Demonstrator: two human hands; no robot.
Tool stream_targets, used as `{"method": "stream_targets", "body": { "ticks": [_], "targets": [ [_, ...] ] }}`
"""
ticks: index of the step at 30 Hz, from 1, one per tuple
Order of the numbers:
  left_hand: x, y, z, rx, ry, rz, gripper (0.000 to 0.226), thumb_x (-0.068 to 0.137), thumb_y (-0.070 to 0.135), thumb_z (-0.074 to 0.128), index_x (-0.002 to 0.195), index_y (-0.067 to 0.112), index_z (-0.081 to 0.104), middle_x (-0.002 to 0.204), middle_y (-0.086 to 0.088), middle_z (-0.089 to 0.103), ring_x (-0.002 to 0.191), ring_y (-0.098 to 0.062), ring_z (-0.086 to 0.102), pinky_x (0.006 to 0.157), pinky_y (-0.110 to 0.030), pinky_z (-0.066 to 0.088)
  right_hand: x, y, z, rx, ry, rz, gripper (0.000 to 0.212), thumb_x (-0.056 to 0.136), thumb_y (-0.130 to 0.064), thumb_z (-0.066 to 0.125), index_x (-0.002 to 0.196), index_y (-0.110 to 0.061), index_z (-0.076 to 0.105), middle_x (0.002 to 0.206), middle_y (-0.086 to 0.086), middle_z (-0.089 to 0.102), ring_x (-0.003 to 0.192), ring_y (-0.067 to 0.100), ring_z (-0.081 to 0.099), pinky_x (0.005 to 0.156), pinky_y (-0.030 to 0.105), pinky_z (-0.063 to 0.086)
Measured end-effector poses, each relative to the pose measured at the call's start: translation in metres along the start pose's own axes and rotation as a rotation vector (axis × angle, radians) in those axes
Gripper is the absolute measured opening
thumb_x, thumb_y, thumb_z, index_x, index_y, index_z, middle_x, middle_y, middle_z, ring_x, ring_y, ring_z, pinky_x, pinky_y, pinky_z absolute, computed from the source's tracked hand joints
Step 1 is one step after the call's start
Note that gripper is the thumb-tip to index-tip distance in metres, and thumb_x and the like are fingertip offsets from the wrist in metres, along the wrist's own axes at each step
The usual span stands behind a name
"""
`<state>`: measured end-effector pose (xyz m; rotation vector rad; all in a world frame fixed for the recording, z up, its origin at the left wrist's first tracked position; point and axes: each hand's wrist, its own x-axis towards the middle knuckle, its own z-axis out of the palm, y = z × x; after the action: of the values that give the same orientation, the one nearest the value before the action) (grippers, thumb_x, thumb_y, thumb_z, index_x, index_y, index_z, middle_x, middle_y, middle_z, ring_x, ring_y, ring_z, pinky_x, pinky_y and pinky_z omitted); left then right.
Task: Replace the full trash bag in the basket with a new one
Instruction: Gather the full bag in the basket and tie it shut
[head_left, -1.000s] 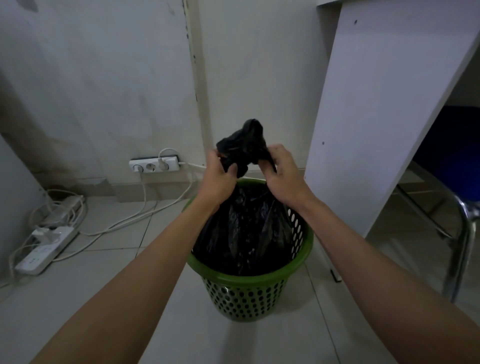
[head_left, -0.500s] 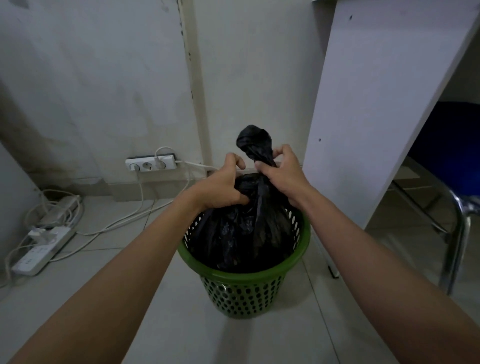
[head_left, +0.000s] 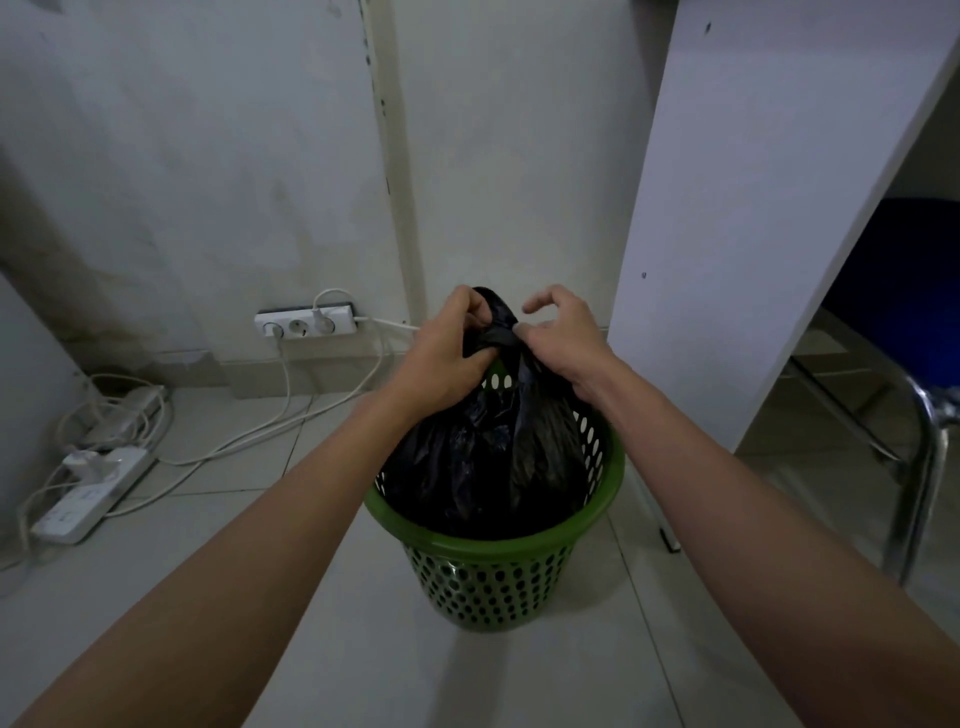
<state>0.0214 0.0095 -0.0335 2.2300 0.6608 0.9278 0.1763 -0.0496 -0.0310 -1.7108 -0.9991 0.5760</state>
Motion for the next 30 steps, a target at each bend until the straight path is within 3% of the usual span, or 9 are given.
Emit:
{"method": "stream_targets", "body": {
  "ticks": [3, 7, 9, 11, 14, 19, 22, 27, 30],
  "targets": [
    [-0.003, 0.004, 0.002, 0.075, 0.023, 0.023, 0.023, 0.089, 0.007, 0.066, 0.100, 0.018, 0.049, 0.087, 0.004, 0.062, 0.079, -0.016, 0.061, 0.070, -0.022, 0.044, 0.001, -0.004, -0.001, -0.249, -0.048, -0.042, 0.015, 0.092, -0.026, 0.062, 0.089, -0.020, 0.076, 0.091, 0.004, 0.073, 0.086, 0.022, 0.069, 0.078, 0.033, 0.056],
    [-0.002, -0.002, -0.002, 0.060, 0.080, 0.017, 0.018, 0.086, 0.007, 0.064, 0.102, 0.012, 0.056, 0.090, -0.001, 0.065, 0.079, -0.020, 0.063, 0.073, -0.034, 0.050, -0.015, -0.019, -0.009, -0.208, -0.303, -0.057, 0.058, 0.091, -0.065, 0.055, 0.071, -0.011, 0.063, 0.067, 0.002, 0.061, 0.063, 0.013, 0.060, 0.060, 0.026, 0.044],
    [-0.001, -0.005, -0.005, 0.047, 0.074, 0.001, 0.020, 0.082, 0.007, 0.061, 0.100, 0.016, 0.056, 0.092, -0.004, 0.066, 0.080, -0.023, 0.066, 0.074, -0.040, 0.052, -0.016, -0.018, -0.015, -0.206, -0.446, -0.083, 0.042, 0.085, -0.056, 0.071, 0.074, -0.016, 0.068, 0.069, -0.003, 0.066, 0.063, 0.006, 0.063, 0.060, 0.022, 0.049],
    [-0.002, -0.006, -0.005, 0.056, 0.062, -0.020, 0.021, 0.084, 0.005, 0.060, 0.100, 0.018, 0.055, 0.092, -0.004, 0.068, 0.079, -0.022, 0.067, 0.073, -0.037, 0.052, -0.013, -0.014, -0.019, -0.127, -0.472, -0.088, 0.015, 0.087, -0.028, 0.078, 0.089, -0.016, 0.070, 0.085, 0.004, 0.071, 0.078, 0.013, 0.068, 0.077, 0.033, 0.058],
    [-0.004, -0.009, -0.005, 0.041, 0.015, -0.009, 0.027, 0.085, -0.003, 0.054, 0.104, 0.015, 0.054, 0.090, -0.003, 0.068, 0.075, -0.020, 0.064, 0.067, -0.028, 0.048, -0.007, -0.008, -0.022, 0.084, -0.483, 0.022, 0.028, 0.087, -0.003, 0.075, 0.107, -0.012, 0.058, 0.096, 0.024, 0.067, 0.083, 0.032, 0.065, 0.085, 0.055, 0.055],
    [-0.009, -0.011, -0.005, -0.015, -0.052, 0.022, 0.039, 0.080, -0.010, 0.046, 0.111, 0.013, 0.047, 0.087, -0.009, 0.063, 0.068, -0.011, 0.053, 0.064, -0.026, 0.042, -0.013, -0.001, -0.022, 0.542, -0.638, 0.093, 0.025, 0.081, -0.004, 0.068, 0.100, -0.012, 0.054, 0.087, 0.013, 0.065, 0.072, 0.021, 0.066, 0.068, 0.032, 0.059],
    [-0.012, -0.007, 0.000, -0.003, -0.077, 0.066, 0.048, 0.078, -0.011, 0.047, 0.119, 0.015, 0.044, 0.090, -0.014, 0.062, 0.073, -0.020, 0.057, 0.066, -0.034, 0.045, -0.018, 0.005, -0.018, 0.828, -0.663, 0.116, 0.027, 0.073, -0.002, 0.065, 0.096, -0.010, 0.054, 0.089, 0.010, 0.061, 0.078, 0.022, 0.063, 0.075, 0.034, 0.056],
    [-0.022, -0.016, -0.001, 0.212, -0.113, 0.209, 0.068, 0.080, 0.010, 0.063, 0.140, 0.028, 0.036, 0.127, -0.011, 0.049, 0.112, -0.026, 0.056, 0.099, -0.031, 0.046, -0.014, 0.006, -0.018, 0.881, -0.660, 0.139, 0.017, 0.070, -0.002, 0.058, 0.084, -0.010, 0.052, 0.090, 0.012, 0.055, 0.083, 0.028, 0.059, 0.081, 0.039, 0.051],
    [-0.019, -0.012, -0.008, 0.264, -0.016, 0.241, 0.060, 0.082, 0.033, 0.068, 0.139, 0.032, 0.048, 0.127, -0.009, 0.042, 0.110, -0.023, 0.051, 0.101, -0.028, 0.044, -0.009, 0.007, -0.021, 0.841, -0.571, 0.190, 0.019, 0.082, -0.003, 0.047, 0.099, -0.005, 0.057, 0.102, 0.018, 0.056, 0.091, 0.032, 0.059, 0.091, 0.045, 0.049]
  ]
}}
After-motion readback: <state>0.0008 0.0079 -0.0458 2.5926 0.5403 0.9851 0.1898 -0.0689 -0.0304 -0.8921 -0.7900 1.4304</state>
